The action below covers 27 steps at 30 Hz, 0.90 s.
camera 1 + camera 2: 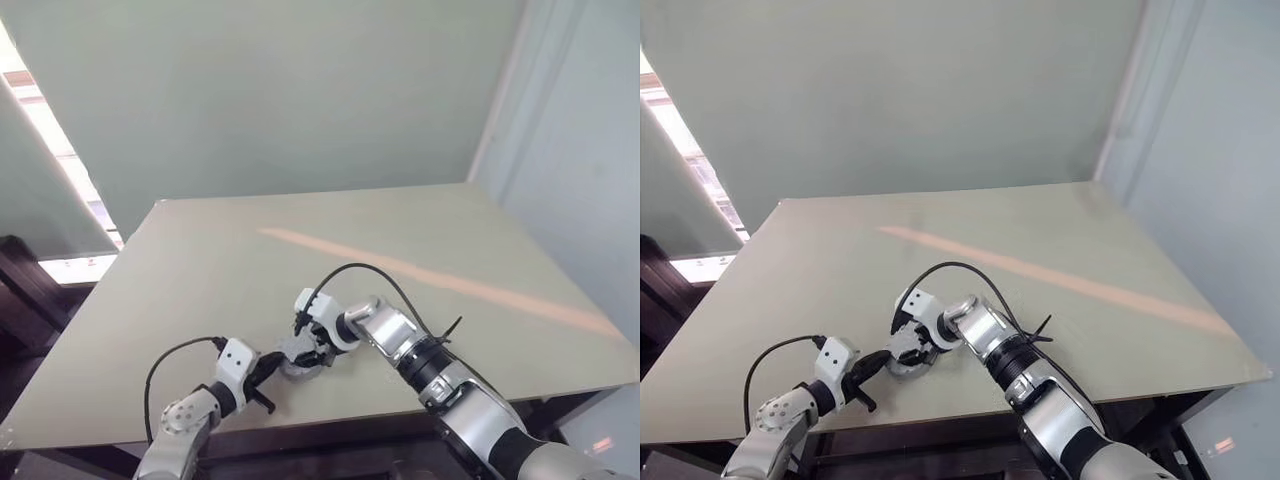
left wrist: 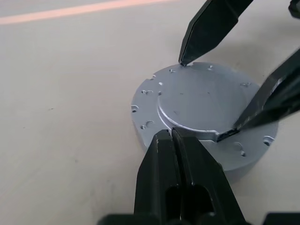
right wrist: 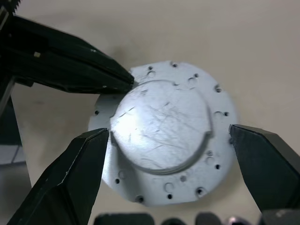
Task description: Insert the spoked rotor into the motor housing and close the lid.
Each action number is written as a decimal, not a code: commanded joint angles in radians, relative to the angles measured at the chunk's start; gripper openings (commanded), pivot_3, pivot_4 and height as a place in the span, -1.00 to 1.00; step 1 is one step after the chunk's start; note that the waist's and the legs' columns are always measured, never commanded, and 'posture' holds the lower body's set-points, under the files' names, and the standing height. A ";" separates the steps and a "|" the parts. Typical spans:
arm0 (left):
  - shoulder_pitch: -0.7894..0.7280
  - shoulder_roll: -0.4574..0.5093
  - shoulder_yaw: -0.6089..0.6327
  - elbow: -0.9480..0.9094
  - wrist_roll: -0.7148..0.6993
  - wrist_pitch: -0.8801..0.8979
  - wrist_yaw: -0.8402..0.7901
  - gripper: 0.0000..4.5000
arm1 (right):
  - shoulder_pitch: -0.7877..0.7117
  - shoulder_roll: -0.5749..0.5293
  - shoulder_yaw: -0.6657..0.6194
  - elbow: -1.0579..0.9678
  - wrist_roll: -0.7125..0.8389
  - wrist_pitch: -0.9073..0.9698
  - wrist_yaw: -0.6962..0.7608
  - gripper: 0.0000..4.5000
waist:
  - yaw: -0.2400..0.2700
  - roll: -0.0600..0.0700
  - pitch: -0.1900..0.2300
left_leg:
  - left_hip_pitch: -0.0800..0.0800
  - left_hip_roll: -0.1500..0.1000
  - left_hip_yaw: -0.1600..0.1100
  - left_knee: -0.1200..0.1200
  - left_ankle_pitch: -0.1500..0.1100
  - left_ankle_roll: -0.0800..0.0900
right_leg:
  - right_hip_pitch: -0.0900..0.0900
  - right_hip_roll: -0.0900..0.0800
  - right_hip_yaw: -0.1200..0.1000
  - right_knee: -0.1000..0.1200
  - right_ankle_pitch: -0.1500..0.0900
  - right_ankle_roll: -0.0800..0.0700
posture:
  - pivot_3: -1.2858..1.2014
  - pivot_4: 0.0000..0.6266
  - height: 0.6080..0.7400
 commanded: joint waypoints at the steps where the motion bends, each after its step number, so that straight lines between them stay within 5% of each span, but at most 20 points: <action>1: 0.003 -0.004 -0.032 0.046 0.031 0.018 -0.004 -1.00 | -0.026 -0.003 -0.039 -0.043 0.029 0.008 -0.011 1.00 | 0.003 0.000 0.000 | -0.001 0.000 0.000 0.000 0.000 0.000 | -0.001 0.000 0.000 0.000 0.000 0.000 | 0.03 -1.00 1.00; 27: -0.033 -0.006 -0.057 0.075 0.047 0.013 -0.038 -1.00 | -0.104 -0.035 -0.710 0.362 0.463 0.380 -0.225 1.00 | 0.015 0.004 0.003 | -0.002 -0.002 0.001 -0.001 0.000 0.001 | 0.001 -0.001 0.001 -0.001 -0.001 -0.002 | 0.03 -1.00 1.00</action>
